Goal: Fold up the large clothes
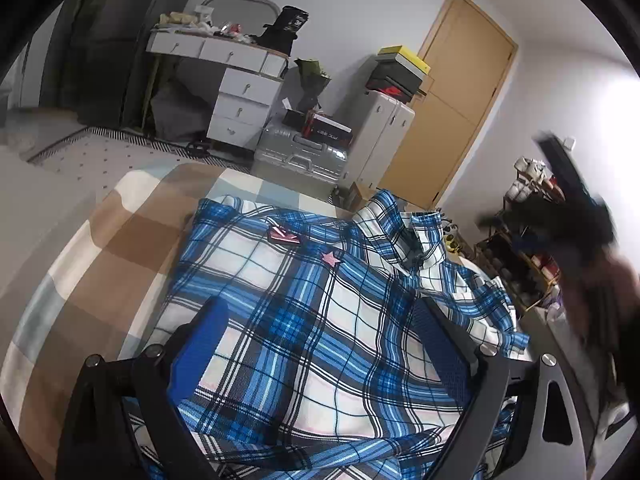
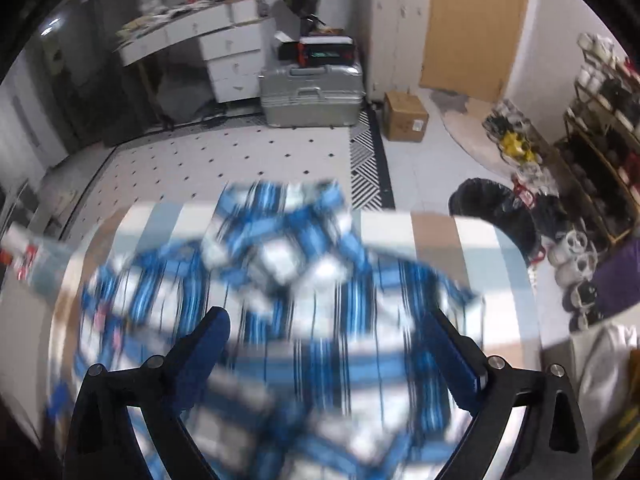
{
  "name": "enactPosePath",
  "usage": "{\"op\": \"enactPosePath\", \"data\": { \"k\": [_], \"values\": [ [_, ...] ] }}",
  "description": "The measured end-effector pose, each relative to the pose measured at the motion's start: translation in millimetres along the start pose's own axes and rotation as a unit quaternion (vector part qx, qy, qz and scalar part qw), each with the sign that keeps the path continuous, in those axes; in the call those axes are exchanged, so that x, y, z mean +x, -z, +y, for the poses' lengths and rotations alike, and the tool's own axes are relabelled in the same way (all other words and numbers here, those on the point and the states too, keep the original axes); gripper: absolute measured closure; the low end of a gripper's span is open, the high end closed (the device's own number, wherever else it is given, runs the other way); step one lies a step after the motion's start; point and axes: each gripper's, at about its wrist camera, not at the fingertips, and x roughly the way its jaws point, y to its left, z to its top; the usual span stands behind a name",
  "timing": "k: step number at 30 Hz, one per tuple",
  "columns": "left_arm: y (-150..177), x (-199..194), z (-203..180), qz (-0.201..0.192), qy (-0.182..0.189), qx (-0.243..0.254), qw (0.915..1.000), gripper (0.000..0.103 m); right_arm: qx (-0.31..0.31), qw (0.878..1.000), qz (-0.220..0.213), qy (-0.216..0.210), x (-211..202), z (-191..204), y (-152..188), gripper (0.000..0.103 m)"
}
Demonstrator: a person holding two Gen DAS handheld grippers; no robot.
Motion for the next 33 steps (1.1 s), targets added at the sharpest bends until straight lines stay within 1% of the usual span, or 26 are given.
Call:
{"op": "enactPosePath", "data": {
  "k": [2,5,6,7,8,9,10,11,12,13,14,16,18,19,21,24,26,29,30,31,32,33],
  "values": [
    [0.3,-0.7,-2.2,-0.004,-0.004,0.009,0.9999,0.012,0.042,0.999,0.019,-0.016,23.3,-7.4,-26.4,0.005],
    [1.4,0.6,-3.6,0.0,0.001,0.016,0.9999,0.012,0.097,0.993,0.05,-0.033,58.1,-9.0,-49.8,0.007],
    [2.0,1.2,-3.7,0.003,0.003,0.017,0.9999,0.012,0.108,0.992,0.06,-0.039,66.7,-11.1,-62.7,0.009],
    [2.2,1.9,-4.0,0.004,0.002,0.018,0.9998,0.012,0.113,0.99,0.075,-0.034,83.1,-10.9,-68.3,0.017],
    [2.7,3.4,-4.5,0.007,0.003,0.02,0.9998,0.012,0.108,0.99,0.085,-0.024,92.8,-7.1,-76.7,0.023],
    [3.2,4.6,-5.3,0.01,0.004,0.024,0.9996,0.012,0.096,0.991,0.098,-0.006,102.6,-3.5,-80.2,0.035],
    [3.6,4.5,-6.3,0.01,0.003,0.028,0.9996,0.012,0.083,0.99,0.113,0.012,112.2,0.8,-81.7,0.052],
    [4.1,4.0,-7.6,0.01,0.003,0.032,0.9994,0.012,0.073,0.99,0.123,0.019,117.2,2.2,-85.3,0.061],
    [3.6,3.6,-7.7,0.01,0.006,0.035,0.9993,0.012,0.06,0.99,0.126,0.024,121.5,4.3,-83.7,0.077],
    [3.5,3.4,-7.5,0.01,0.008,0.033,0.9994,0.012,0.05,0.991,0.121,0.032,120.6,5.4,-82.3,0.088],
    [2.9,2.7,-6.3,0.008,0.01,0.03,0.9995,0.012,0.044,0.993,0.109,0.031,115.9,6.4,-84.1,0.09],
    [2.1,3.7,-5.1,0.009,0.009,0.027,0.9996,0.012,0.017,0.997,0.069,0.02,97.6,7.9,-72.0,0.096],
    [2.3,6.3,-3.2,0.014,0.009,0.021,0.9996,0.012,-0.01,0.999,0.041,0.013,79.5,12.6,-60.0,0.096],
    [3.0,7.4,-2.6,0.018,0.01,0.017,0.9997,0.012,-0.017,0.999,0.026,0.013,70.3,15.5,-53.8,0.097],
    [3.7,8.3,-2.5,0.02,0.008,0.014,0.9997,0.012,-0.021,1.0,-0.008,-0.005,47.4,15.9,-36.2,0.097],
    [4.2,2.3,-8.4,0.007,0.008,0.03,0.9995,0.012,-0.037,0.998,-0.039,-0.017,20.4,22.2,-11.7,0.098],
    [5.4,-2.9,-14.3,-0.004,0.013,0.044,0.9989,0.012,-0.043,0.997,-0.059,-0.033,2.9,26.0,3.2,0.098],
    [4.5,-5.3,-19.9,-0.011,0.02,0.056,0.9982,0.012,-0.032,0.995,-0.08,-0.059,-18.2,26.4,25.7,0.098],
    [2.4,-6.2,-24.0,-0.014,0.015,0.065,0.9977,0.012,-0.03,0.994,-0.086,-0.065,-23.0,26.7,31.5,0.098],
    [0.2,-7.4,-26.7,-0.018,-0.002,0.064,0.9978,0.012,-0.027,0.993,-0.089,-0.069,-24.7,27.2,33.3,0.097],
    [-4.3,-9.5,-28.4,-0.023,-0.011,0.058,0.998,0.012,-0.019,0.993,-0.096,-0.072,-26.8,24.8,37.9,0.097],
    [-13.0,-13.2,-30.5,-0.025,0.001,0.051,0.9984,0.012,-0.007,0.992,-0.102,-0.077,-29.0,20.4,41.8,0.097]
  ]
}}
